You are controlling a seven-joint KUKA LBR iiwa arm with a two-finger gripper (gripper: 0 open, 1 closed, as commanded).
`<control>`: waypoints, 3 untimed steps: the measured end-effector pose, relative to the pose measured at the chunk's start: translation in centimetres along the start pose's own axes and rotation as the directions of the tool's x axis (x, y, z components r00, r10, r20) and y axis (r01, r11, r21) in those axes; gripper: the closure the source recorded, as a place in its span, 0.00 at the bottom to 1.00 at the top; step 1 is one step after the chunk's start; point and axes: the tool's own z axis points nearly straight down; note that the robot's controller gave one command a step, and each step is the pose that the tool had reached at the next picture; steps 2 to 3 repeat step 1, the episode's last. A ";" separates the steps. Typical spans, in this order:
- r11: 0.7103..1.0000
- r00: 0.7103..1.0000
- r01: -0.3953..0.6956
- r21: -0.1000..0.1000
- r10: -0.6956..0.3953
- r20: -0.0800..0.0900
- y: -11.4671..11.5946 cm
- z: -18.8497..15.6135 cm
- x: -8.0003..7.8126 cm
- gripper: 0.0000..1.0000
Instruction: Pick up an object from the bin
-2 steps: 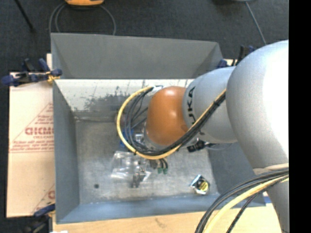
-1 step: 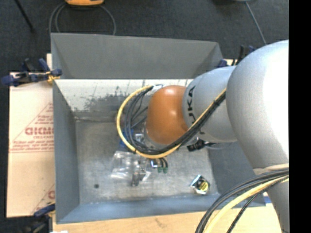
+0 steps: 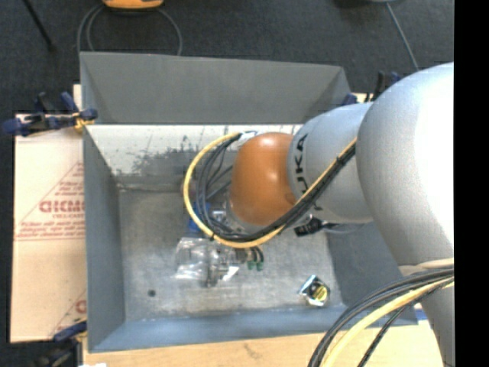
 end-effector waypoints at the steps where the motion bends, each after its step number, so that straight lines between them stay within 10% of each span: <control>1: 1.000 1.000 -0.001 0.003 0.001 -0.005 0.0 -7.5 -0.3 1.00; 3: 1.000 1.000 -0.001 0.003 0.001 -0.005 0.0 -7.5 -0.3 1.00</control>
Offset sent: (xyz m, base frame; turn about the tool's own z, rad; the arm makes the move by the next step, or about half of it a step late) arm 0.0001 0.0001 0.0715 0.0000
